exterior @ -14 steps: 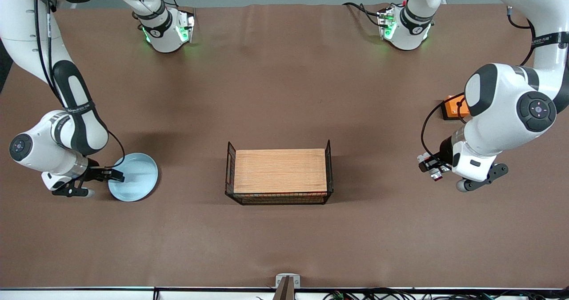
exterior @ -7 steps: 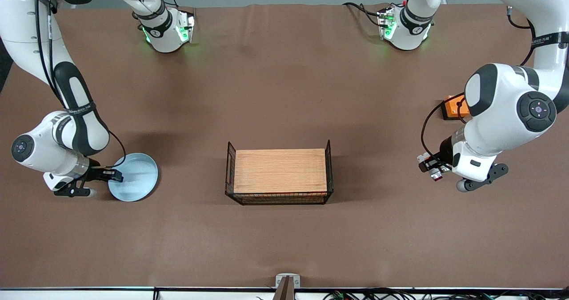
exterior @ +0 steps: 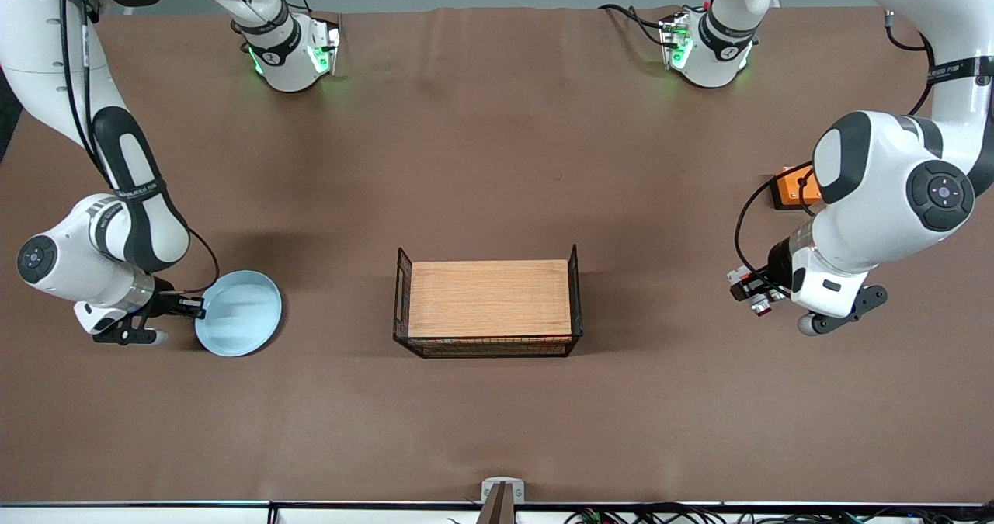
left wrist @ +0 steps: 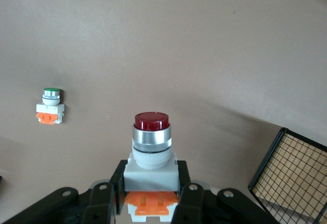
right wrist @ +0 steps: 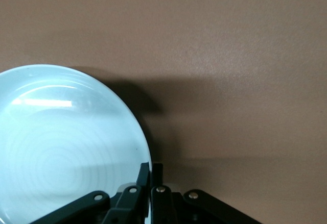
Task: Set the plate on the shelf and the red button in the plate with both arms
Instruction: 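Grip the blue plate rim with the right gripper and lift it, then carry the blue plate with the right gripper over the wooden tray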
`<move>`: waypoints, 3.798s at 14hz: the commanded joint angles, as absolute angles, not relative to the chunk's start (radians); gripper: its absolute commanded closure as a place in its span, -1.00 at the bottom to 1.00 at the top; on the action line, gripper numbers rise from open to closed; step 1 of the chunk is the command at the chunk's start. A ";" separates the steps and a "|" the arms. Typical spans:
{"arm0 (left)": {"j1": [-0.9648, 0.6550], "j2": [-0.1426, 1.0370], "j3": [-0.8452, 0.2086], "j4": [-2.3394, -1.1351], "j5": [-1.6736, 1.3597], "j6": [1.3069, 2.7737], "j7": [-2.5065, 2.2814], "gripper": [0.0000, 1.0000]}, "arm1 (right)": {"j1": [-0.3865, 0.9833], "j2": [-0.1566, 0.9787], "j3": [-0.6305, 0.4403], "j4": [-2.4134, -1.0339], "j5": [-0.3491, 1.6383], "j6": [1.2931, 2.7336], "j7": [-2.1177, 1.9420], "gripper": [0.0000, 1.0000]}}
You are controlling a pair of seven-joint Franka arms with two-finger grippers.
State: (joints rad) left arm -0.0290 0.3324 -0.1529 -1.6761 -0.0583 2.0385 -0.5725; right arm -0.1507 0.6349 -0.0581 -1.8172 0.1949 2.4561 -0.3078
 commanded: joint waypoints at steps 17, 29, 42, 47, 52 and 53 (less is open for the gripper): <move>-0.026 0.353 -0.152 -1.657 -0.087 2.031 -0.581 0.31 | -0.069 0.341 -0.052 -1.543 0.215 1.734 0.337 0.99; -0.026 0.353 -0.152 -1.657 -0.087 2.031 -0.583 0.31 | 0.380 0.124 -0.044 -1.520 0.247 1.621 1.489 1.00; -0.023 0.354 -0.152 -1.658 -0.087 2.031 -0.583 0.31 | 0.722 0.328 -0.048 -1.479 0.051 1.871 2.186 1.00; -0.020 0.354 -0.152 -1.660 -0.087 2.034 -0.581 0.31 | 0.753 0.518 -0.048 -1.307 0.000 1.878 2.315 1.00; -0.020 0.356 -0.152 -1.661 -0.087 2.034 -0.581 0.31 | 0.793 0.590 -0.052 -1.270 -0.026 1.944 2.404 1.00; -0.020 0.356 -0.152 -1.661 -0.087 2.034 -0.581 0.31 | 0.795 0.600 -0.052 -1.256 -0.028 1.944 2.413 1.00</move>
State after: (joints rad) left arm -0.0234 0.3483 -0.1506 -1.6753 -0.0687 2.0390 -0.5726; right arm 0.7774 0.5731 -0.0383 -1.3171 -0.0029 1.9569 2.3709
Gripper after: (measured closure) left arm 0.581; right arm 0.974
